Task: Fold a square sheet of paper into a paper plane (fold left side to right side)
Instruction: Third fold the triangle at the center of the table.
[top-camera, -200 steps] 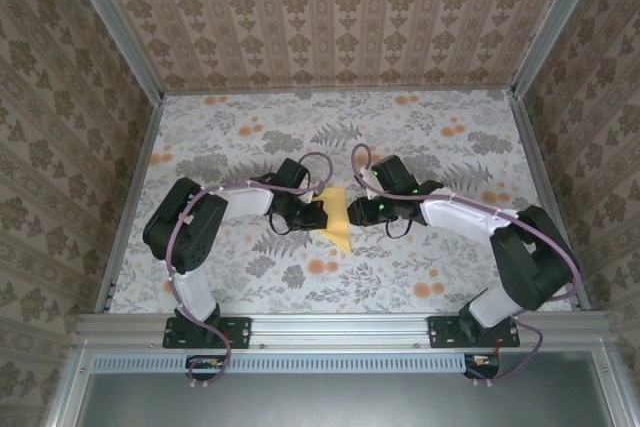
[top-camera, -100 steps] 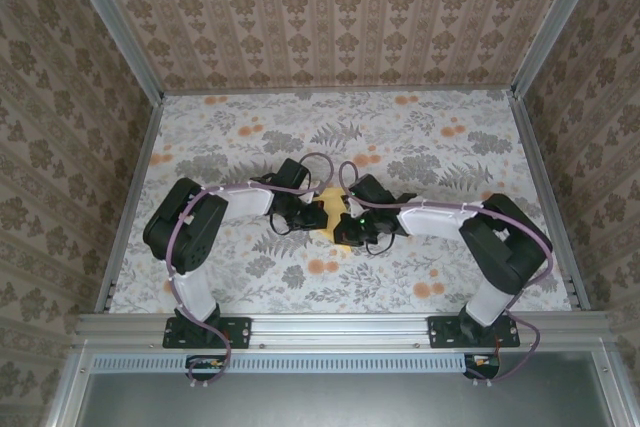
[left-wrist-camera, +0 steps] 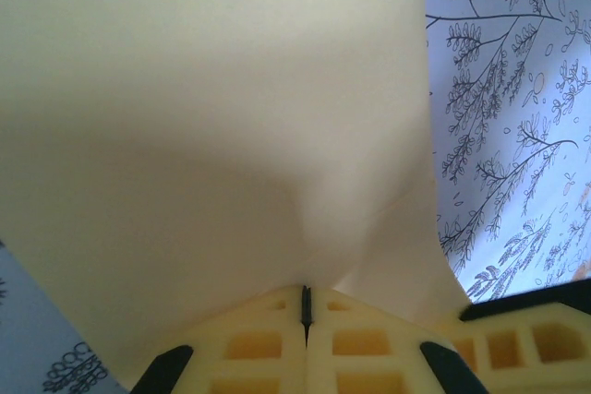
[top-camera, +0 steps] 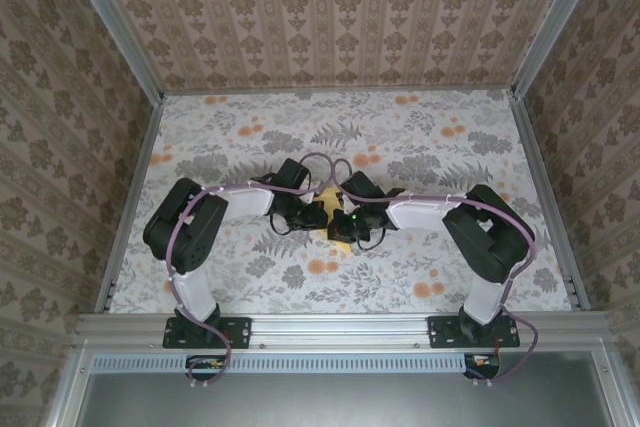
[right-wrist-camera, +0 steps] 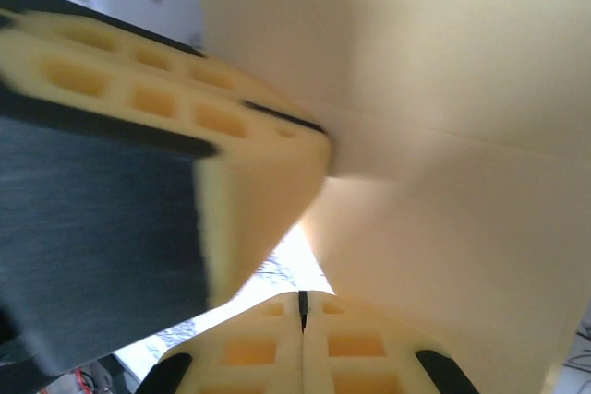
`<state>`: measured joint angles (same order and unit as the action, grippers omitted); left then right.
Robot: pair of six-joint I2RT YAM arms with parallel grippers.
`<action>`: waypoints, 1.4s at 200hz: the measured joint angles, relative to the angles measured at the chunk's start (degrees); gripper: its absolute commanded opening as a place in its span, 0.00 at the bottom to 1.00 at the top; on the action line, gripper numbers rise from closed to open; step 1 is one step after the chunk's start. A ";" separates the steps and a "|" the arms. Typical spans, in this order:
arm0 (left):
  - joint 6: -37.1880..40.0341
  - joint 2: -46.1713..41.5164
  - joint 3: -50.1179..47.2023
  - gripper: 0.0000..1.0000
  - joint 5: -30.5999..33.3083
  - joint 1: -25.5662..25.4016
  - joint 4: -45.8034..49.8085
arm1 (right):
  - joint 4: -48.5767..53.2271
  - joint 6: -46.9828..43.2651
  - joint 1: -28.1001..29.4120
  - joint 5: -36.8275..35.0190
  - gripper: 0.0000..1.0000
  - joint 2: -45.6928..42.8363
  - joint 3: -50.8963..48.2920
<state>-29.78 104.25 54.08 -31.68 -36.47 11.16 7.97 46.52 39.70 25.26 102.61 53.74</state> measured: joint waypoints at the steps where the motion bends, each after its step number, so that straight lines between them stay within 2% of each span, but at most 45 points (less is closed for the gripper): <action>1: 0.00 0.00 0.02 0.05 0.00 0.00 -0.02 | 0.02 0.00 0.00 0.00 0.00 0.07 0.00; 113: 0.02 0.00 0.22 0.05 0.35 -0.31 0.11 | 2.56 0.24 -0.07 -1.11 0.00 0.72 0.39; 280: 1.16 0.70 1.55 0.05 0.61 -1.01 1.49 | 5.88 1.60 -4.42 -2.75 0.00 -10.84 -11.65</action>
<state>-28.62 104.95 55.64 -31.07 -37.47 12.64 13.85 48.12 35.29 22.50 91.77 42.09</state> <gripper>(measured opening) 0.051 0.048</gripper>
